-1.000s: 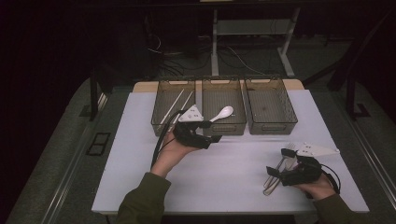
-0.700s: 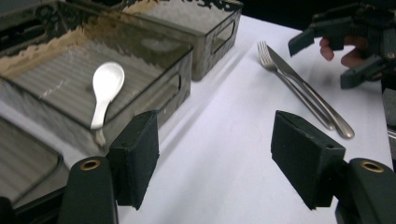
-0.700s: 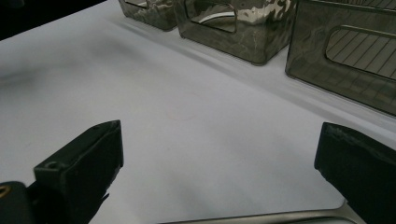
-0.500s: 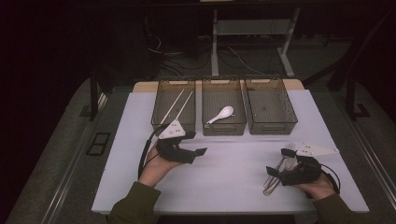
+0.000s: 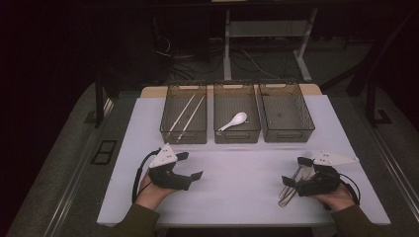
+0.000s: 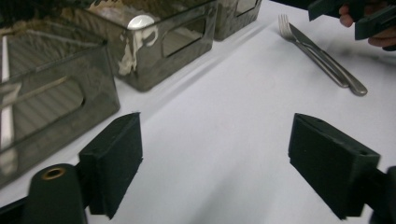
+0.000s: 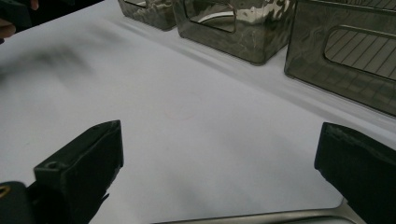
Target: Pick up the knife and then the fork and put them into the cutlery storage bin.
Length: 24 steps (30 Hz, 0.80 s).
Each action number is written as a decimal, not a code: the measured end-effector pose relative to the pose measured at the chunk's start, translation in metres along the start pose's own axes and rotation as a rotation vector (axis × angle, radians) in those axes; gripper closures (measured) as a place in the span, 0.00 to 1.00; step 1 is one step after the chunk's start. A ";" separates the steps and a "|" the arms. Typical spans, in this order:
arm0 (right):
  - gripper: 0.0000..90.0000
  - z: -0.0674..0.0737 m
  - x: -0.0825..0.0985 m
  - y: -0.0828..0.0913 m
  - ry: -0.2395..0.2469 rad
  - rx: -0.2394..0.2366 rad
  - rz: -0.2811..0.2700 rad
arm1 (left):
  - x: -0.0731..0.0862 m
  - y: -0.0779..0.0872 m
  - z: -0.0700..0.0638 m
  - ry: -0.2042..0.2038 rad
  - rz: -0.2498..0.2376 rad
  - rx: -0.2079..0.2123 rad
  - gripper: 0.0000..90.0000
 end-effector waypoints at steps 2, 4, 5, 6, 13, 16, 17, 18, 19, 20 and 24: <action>0.02 0.001 0.001 0.001 0.001 -0.002 0.006 | 0.004 0.003 -0.002 0.013 -0.006 -0.002 0.15; 0.02 0.001 0.001 0.001 0.002 -0.003 0.006 | 0.009 0.005 -0.004 0.020 -0.006 -0.004 0.13; 0.02 0.001 0.000 0.001 0.002 -0.003 0.005 | 0.011 0.005 -0.005 0.021 -0.003 -0.009 0.12; 0.02 0.001 0.000 0.001 0.001 -0.004 0.005 | 0.014 0.006 -0.005 0.022 0.003 -0.010 0.10; 0.02 0.001 0.000 0.003 0.006 -0.001 0.012 | 0.025 -0.003 -0.010 0.049 0.051 0.006 0.00; 0.02 0.000 0.001 0.005 0.013 -0.002 0.026 | 0.026 -0.006 -0.011 0.056 0.058 0.004 0.00; 0.02 -0.001 0.001 0.005 0.015 -0.001 0.030 | 0.026 -0.006 -0.011 0.057 0.059 0.005 0.00; 0.02 -0.002 0.000 0.006 0.013 0.003 0.033 | 0.026 -0.006 -0.011 0.058 0.058 0.005 0.00; 0.06 -0.003 0.000 0.007 0.009 0.003 0.034 | 0.026 -0.006 -0.011 0.058 0.060 0.005 0.00; 0.07 -0.004 -0.001 0.008 0.008 0.004 0.032 | 0.026 -0.006 -0.011 0.057 0.059 0.005 0.00; 0.19 -0.009 -0.001 0.012 -0.003 0.006 0.048 | 0.026 -0.006 -0.011 0.051 0.058 0.006 0.00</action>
Point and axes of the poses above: each handheld gripper's, and its own axes: y roughly backward along the jaws, x roughly out of its underside, z roughly to its left, the point moved 9 cm from there along -y, roughly forward along the jaws, and after that the axes turned 15 degrees about x, right-handed, at the moved point
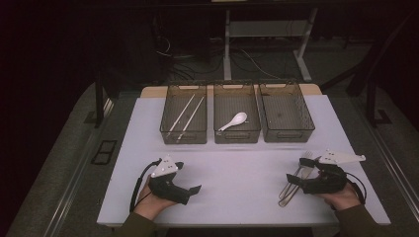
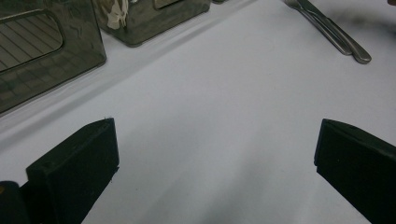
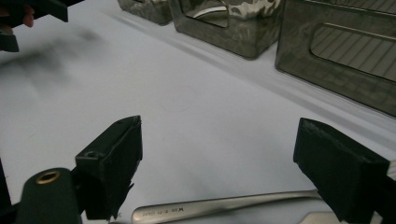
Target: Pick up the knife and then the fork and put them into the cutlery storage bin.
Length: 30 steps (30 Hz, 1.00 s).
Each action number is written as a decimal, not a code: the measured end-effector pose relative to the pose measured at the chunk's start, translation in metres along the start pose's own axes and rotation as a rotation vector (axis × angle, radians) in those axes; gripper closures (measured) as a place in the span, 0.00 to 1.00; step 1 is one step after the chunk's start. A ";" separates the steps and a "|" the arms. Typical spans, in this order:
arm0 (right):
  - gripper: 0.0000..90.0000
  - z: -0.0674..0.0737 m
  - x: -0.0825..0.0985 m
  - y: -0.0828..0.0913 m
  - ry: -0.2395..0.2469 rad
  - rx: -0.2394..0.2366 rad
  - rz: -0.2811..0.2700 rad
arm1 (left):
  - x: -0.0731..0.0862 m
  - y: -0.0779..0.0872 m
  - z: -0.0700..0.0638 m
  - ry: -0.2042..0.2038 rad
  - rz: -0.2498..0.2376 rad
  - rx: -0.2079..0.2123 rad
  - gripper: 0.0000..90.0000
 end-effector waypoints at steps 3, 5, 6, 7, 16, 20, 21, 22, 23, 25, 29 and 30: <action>0.32 -0.004 0.002 0.002 0.003 -0.005 0.015 | 0.000 0.000 0.000 -0.006 0.004 0.000 0.00; 0.40 -0.006 0.004 0.004 0.006 -0.007 0.025 | 0.000 0.000 -0.001 -0.008 0.004 0.003 0.00; 0.43 -0.007 0.004 0.005 0.011 -0.004 0.028 | 0.000 0.000 -0.001 -0.009 0.003 0.004 0.00; 0.47 -0.008 0.005 0.006 0.010 -0.003 0.035 | 0.000 0.000 -0.001 -0.009 0.003 0.005 0.00; 0.80 -0.007 0.019 0.003 0.043 -0.019 0.123 | 0.000 -0.001 -0.002 -0.012 0.005 0.008 0.00; 0.89 -0.004 0.027 -0.002 0.076 -0.025 0.173 | 0.000 -0.001 -0.002 -0.010 0.005 0.009 0.00; 0.91 -0.003 0.028 -0.002 0.081 -0.027 0.180 | 0.000 -0.001 -0.002 -0.010 0.004 0.009 0.00; 0.93 -0.003 0.029 -0.003 0.088 -0.027 0.181 | 0.000 -0.001 -0.002 -0.011 0.006 0.010 0.00; 0.95 -0.002 0.029 -0.003 0.092 -0.030 0.187 | 0.000 -0.001 -0.002 -0.011 0.006 0.010 0.00; 0.97 -0.002 0.031 -0.004 0.100 -0.036 0.196 | 0.000 -0.002 -0.002 -0.008 0.002 0.010 0.00; 0.99 0.000 0.035 -0.006 0.108 -0.037 0.219 | 0.000 -0.002 -0.002 -0.008 0.003 0.008 0.00; 0.99 0.000 0.035 -0.007 0.110 -0.037 0.220 | 0.001 -0.002 -0.002 -0.009 0.005 0.007 0.00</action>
Point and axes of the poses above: each handheld gripper's, and its own axes: y roughly backward along the jaws, x roughly out of its underside, z roughly to its left, the point moved 9 cm from there along -y, roughly forward along the jaws, and after that the axes turned 15 degrees about x, right-handed, at the moved point
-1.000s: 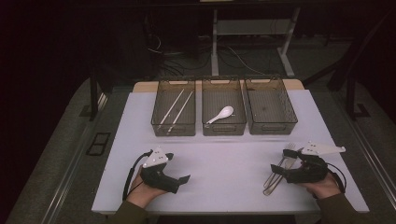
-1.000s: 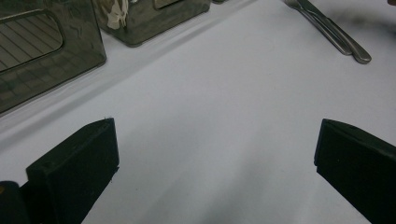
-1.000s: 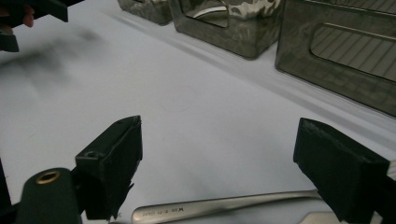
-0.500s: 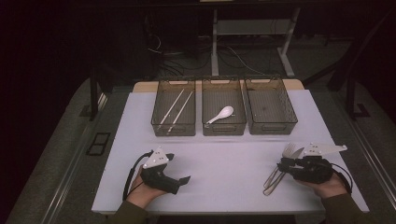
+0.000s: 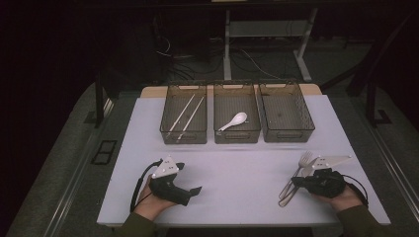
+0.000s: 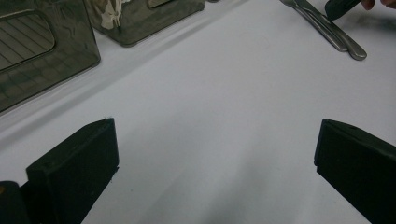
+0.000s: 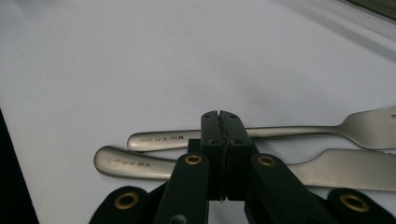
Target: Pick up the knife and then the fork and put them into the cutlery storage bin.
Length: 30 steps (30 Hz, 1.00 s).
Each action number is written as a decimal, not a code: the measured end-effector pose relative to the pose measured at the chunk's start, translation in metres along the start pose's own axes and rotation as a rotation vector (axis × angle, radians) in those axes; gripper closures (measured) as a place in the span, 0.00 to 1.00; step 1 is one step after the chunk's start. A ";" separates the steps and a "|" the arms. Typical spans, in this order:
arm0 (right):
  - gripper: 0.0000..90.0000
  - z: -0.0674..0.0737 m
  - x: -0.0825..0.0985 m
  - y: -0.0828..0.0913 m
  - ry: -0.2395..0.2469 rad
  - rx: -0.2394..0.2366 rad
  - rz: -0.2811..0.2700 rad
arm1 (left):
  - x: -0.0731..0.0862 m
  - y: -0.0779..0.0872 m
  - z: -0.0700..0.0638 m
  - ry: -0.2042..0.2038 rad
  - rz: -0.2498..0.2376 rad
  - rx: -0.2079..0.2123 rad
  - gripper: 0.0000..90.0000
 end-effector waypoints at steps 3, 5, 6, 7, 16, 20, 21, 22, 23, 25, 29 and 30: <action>1.00 0.001 0.001 -0.002 0.003 -0.001 0.008 | 0.000 0.000 0.000 -0.003 0.006 0.001 0.00; 1.00 0.000 0.002 -0.003 0.008 0.002 0.009 | 0.000 -0.001 0.000 -0.008 0.007 0.003 0.00; 1.00 0.000 0.002 -0.004 0.010 0.001 0.010 | 0.000 -0.001 0.000 -0.008 0.006 0.003 0.00; 1.00 0.000 0.002 -0.005 0.008 0.002 0.009 | 0.000 -0.001 0.000 -0.003 0.005 0.004 0.00; 1.00 0.001 0.003 -0.011 0.017 0.003 0.018 | 0.001 0.000 0.001 0.008 -0.004 0.005 0.00; 1.00 0.002 -0.001 -0.016 0.025 0.009 0.010 | 0.000 0.000 0.001 0.005 -0.004 0.002 0.00; 1.00 0.003 -0.003 -0.017 0.031 0.011 0.007 | 0.000 0.000 0.001 0.005 -0.003 0.002 0.00; 1.00 0.003 -0.005 -0.019 0.041 0.014 0.001 | 0.000 0.000 0.001 0.004 -0.002 0.002 0.00; 1.00 0.003 -0.006 -0.021 0.044 0.016 -0.002 | 0.000 0.000 0.001 0.004 -0.001 0.001 0.00; 1.00 0.003 -0.010 -0.024 0.049 0.020 -0.001 | -0.001 0.000 0.001 0.002 -0.003 0.001 0.00; 1.00 0.003 -0.019 -0.032 0.052 0.032 -0.002 | 0.000 0.000 0.002 0.004 -0.002 0.000 0.00; 1.00 0.002 -0.021 -0.034 0.051 0.034 -0.002 | 0.000 0.000 0.002 0.004 -0.002 0.000 0.00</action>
Point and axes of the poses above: each handheld gripper's, and its own axes: y roughly backward along the jaws, x roughly out of its underside, z roughly to its left, the point moved 9 cm from there along -y, roughly forward along the jaws, and after that the axes turned 15 degrees about x, right-handed, at the moved point
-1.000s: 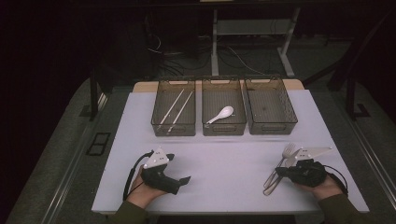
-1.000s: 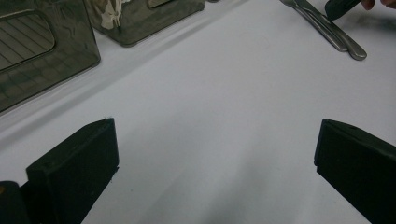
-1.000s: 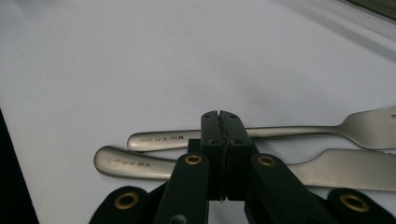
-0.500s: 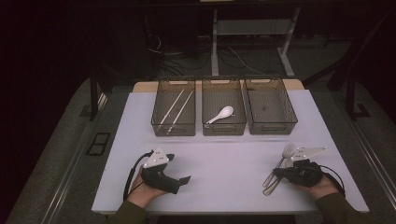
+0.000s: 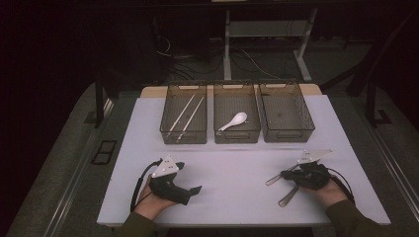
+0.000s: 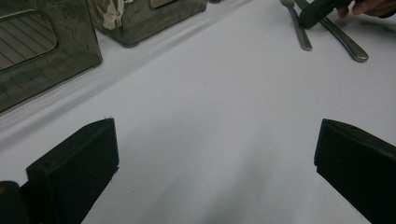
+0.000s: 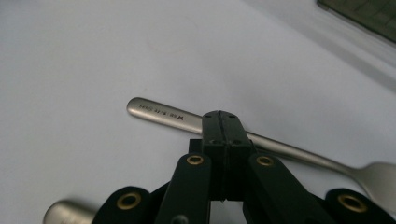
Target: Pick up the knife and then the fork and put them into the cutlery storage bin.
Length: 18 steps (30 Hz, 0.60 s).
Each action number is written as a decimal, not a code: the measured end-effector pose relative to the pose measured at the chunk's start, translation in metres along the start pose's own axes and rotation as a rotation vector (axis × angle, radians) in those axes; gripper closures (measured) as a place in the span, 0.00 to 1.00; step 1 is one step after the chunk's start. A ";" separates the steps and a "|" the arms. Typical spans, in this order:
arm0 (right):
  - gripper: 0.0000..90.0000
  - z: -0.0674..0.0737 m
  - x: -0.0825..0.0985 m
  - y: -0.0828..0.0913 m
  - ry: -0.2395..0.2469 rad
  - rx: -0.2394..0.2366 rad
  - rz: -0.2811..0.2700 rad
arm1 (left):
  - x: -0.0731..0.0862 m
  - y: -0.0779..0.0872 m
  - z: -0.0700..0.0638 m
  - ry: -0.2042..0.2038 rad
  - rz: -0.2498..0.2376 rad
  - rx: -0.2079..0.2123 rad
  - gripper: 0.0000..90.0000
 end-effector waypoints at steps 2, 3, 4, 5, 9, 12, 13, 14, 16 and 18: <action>1.00 -0.001 -0.005 -0.005 0.001 0.003 -0.005 | 0.000 0.000 0.000 0.000 -0.002 -0.001 0.00; 1.00 -0.002 -0.007 -0.007 0.001 0.006 -0.005 | -0.001 0.000 -0.001 -0.002 -0.002 0.000 0.00; 1.00 -0.003 -0.010 -0.010 0.000 0.009 -0.007 | -0.001 0.001 -0.001 -0.003 -0.001 -0.001 0.00; 1.00 -0.003 -0.012 -0.012 -0.001 0.009 -0.008 | -0.001 0.001 0.000 -0.002 -0.002 -0.001 0.00; 1.00 -0.007 -0.020 -0.019 -0.001 0.021 -0.009 | -0.001 0.001 0.000 -0.003 -0.002 0.000 0.00; 1.00 -0.009 -0.024 -0.024 -0.013 0.019 -0.008 | -0.001 0.001 0.000 -0.003 -0.005 0.000 0.00; 1.00 -0.010 -0.025 -0.025 -0.015 0.022 -0.008 | -0.001 0.001 0.000 -0.004 -0.004 0.001 0.00; 1.00 -0.011 -0.026 -0.026 -0.020 0.023 -0.008 | -0.001 0.001 0.000 -0.006 -0.001 0.001 0.00; 1.00 -0.013 -0.028 -0.028 -0.021 0.026 -0.009 | 0.000 0.000 0.000 -0.005 -0.001 0.001 0.00; 1.00 -0.014 -0.029 -0.023 -0.026 0.026 -0.023 | -0.001 0.001 0.000 -0.005 -0.002 0.000 0.00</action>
Point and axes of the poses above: each handheld gripper's, and its own axes: y roughly backward along the jaws, x roughly out of its underside, z roughly to its left, the point moved 9 cm from there along -y, roughly forward along the jaws, and after that the axes turned 15 degrees about x, right-handed, at the moved point
